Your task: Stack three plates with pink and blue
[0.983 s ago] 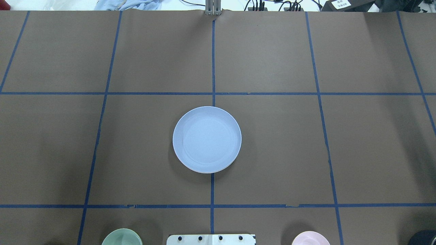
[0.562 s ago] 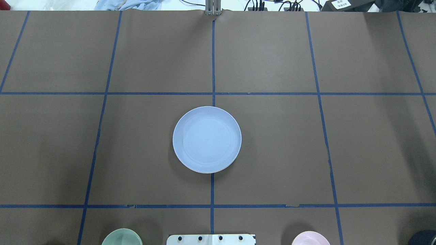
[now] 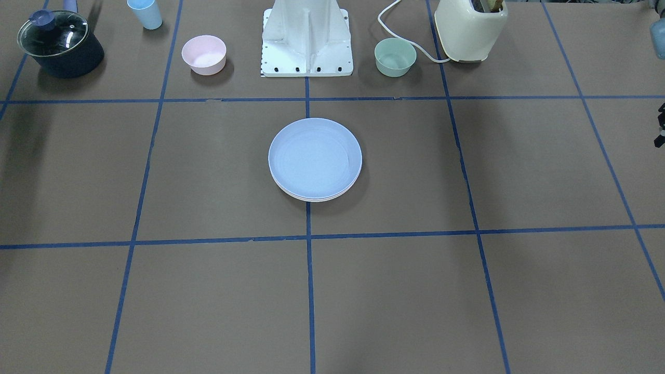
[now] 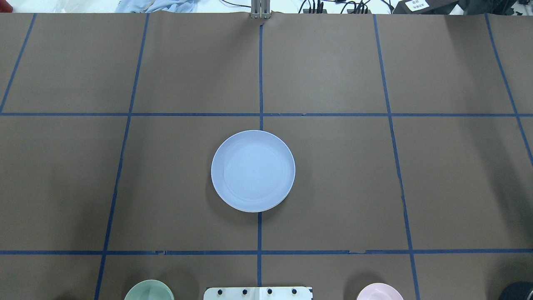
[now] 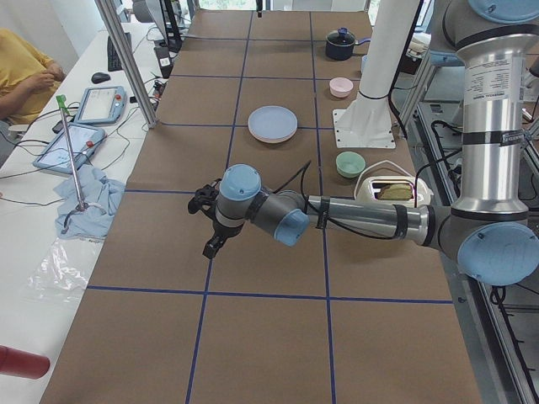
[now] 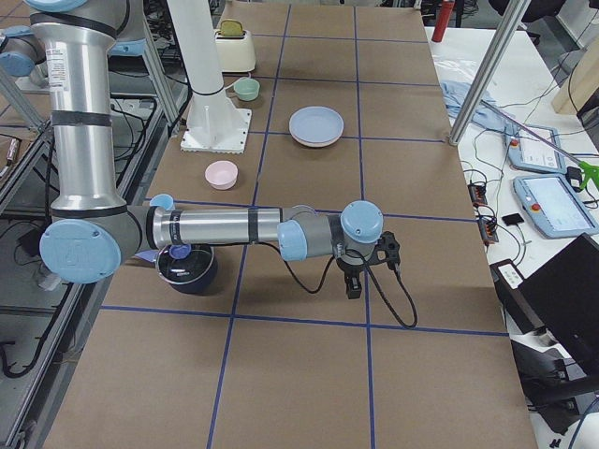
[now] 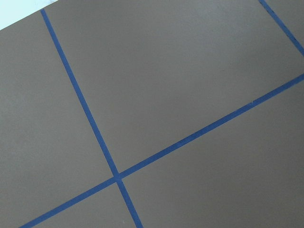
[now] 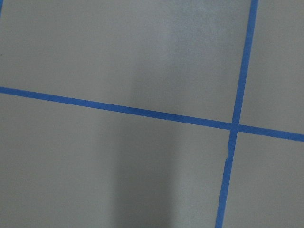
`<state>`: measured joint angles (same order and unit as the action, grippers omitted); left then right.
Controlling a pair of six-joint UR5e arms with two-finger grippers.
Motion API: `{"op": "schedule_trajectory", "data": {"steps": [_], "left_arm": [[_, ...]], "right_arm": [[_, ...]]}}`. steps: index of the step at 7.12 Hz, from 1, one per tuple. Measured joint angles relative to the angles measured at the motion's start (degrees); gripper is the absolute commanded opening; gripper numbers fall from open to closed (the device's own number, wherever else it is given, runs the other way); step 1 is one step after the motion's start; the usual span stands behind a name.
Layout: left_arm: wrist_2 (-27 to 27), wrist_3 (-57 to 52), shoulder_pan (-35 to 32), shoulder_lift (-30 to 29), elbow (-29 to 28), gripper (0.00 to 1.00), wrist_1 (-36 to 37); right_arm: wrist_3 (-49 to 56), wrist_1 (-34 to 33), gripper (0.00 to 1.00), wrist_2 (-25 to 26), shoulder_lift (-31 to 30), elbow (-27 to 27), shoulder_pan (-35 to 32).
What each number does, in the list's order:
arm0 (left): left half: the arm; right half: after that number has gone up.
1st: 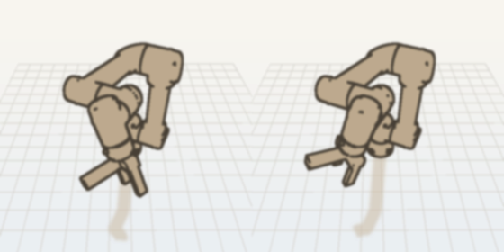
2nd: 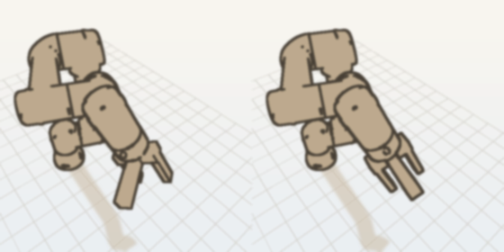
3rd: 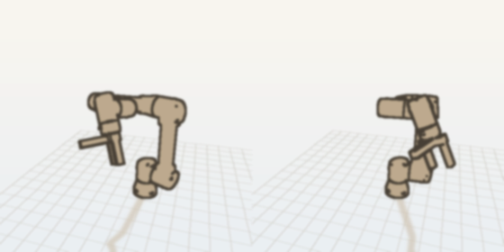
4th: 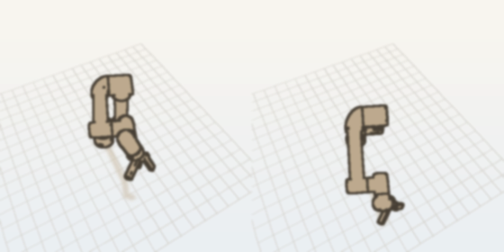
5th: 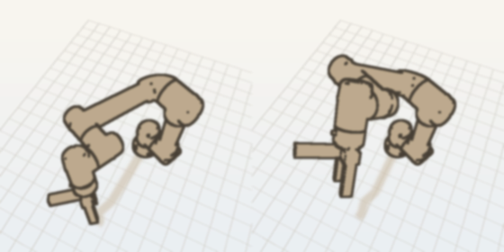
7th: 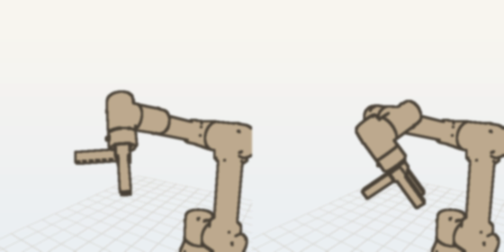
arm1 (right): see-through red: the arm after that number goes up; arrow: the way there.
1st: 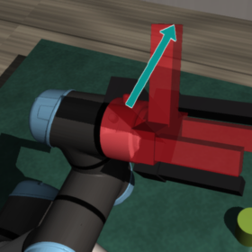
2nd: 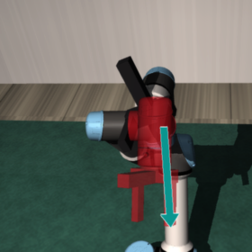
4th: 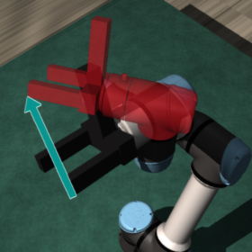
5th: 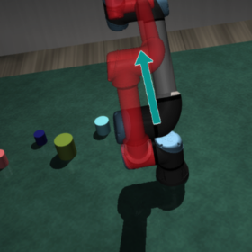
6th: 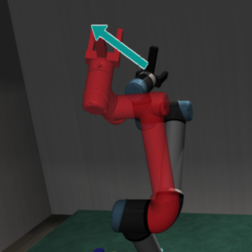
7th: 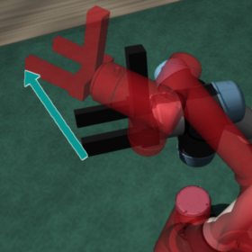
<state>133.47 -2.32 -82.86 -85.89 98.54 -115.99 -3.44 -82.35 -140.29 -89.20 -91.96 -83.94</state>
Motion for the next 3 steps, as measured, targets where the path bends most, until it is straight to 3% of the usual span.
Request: {"op": "schedule_trajectory", "data": {"steps": [3], "left_arm": [[1.12, 0.05, -0.08, 0.13, 1.11, 0.99, 0.09]], "right_arm": [[0.15, 0.06, 1.0, 0.74, 0.06, 0.29, 0.0]]}}
